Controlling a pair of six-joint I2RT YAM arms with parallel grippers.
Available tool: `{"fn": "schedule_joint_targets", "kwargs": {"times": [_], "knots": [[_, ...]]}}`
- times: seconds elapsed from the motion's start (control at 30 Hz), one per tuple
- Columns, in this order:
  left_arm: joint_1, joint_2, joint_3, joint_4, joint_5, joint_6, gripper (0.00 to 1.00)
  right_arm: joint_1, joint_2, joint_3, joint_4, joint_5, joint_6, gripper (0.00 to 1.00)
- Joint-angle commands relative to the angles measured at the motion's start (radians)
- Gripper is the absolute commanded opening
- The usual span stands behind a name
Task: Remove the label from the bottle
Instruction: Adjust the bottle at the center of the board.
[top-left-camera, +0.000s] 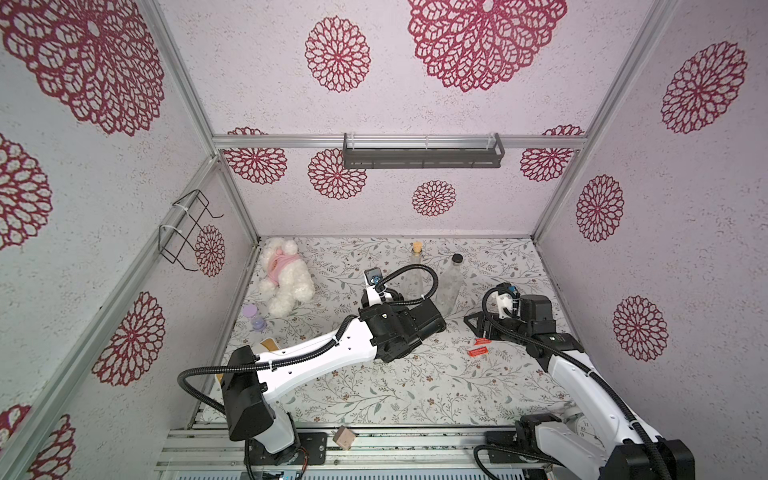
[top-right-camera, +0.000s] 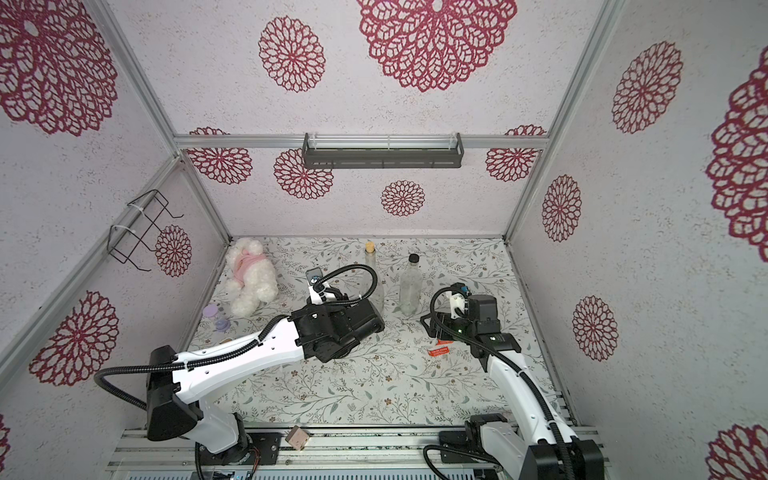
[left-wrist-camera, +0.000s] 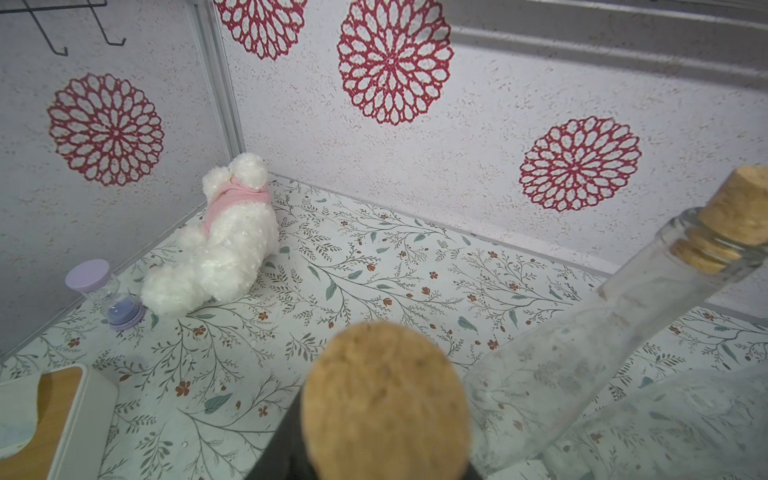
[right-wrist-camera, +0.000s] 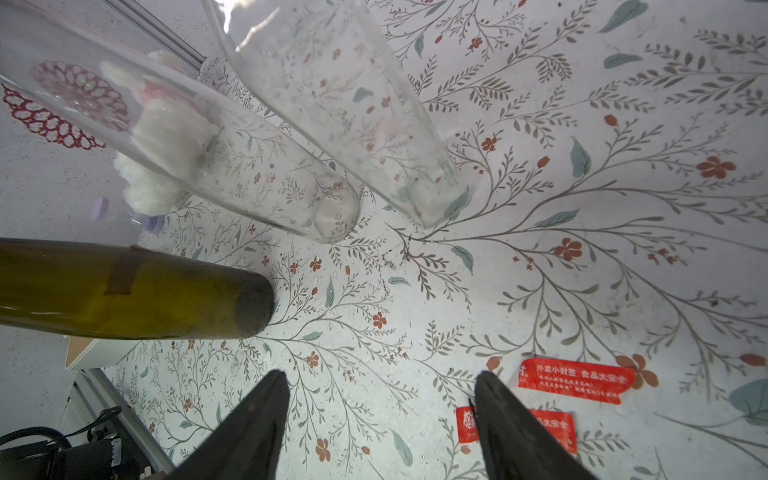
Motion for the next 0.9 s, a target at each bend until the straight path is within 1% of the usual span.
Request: {"fn": "schedule_joint_targets", "kwargs": {"times": [0.0, 0.1, 0.27, 0.47, 0.57, 0.6, 0.77, 0.87], "knots": [[-0.001, -0.038, 0.004, 0.065, -0.056, 0.031, 0.4, 0.004, -0.004, 0.023, -0.006, 0.013, -0.032, 0.73], [0.0, -0.04, 0.001, 0.086, -0.055, 0.052, 0.46, 0.004, -0.002, 0.024, -0.007, 0.016, -0.033, 0.73], [0.001, -0.041, 0.003, 0.112, -0.047, 0.085, 0.6, 0.004, 0.002, 0.028, -0.008, 0.016, -0.032, 0.73], [0.0, -0.06, -0.003, 0.208, -0.004, 0.2, 0.76, 0.004, 0.004, 0.029, -0.01, 0.019, -0.032, 0.73], [0.002, -0.085, -0.017, 0.292, 0.048, 0.309, 0.85, 0.004, 0.007, 0.031, -0.011, 0.022, -0.032, 0.73], [0.005, -0.095, -0.018, 0.305, 0.071, 0.334, 0.87, 0.004, 0.008, 0.031, -0.011, 0.022, -0.032, 0.73], [0.016, -0.147, -0.04, 0.387, 0.194, 0.469, 0.92, 0.004, 0.011, 0.031, -0.01, 0.027, -0.034, 0.73], [0.028, -0.167, -0.046, 0.413, 0.297, 0.548, 0.94, 0.004, 0.013, 0.033, -0.012, 0.029, -0.037, 0.73]]}}
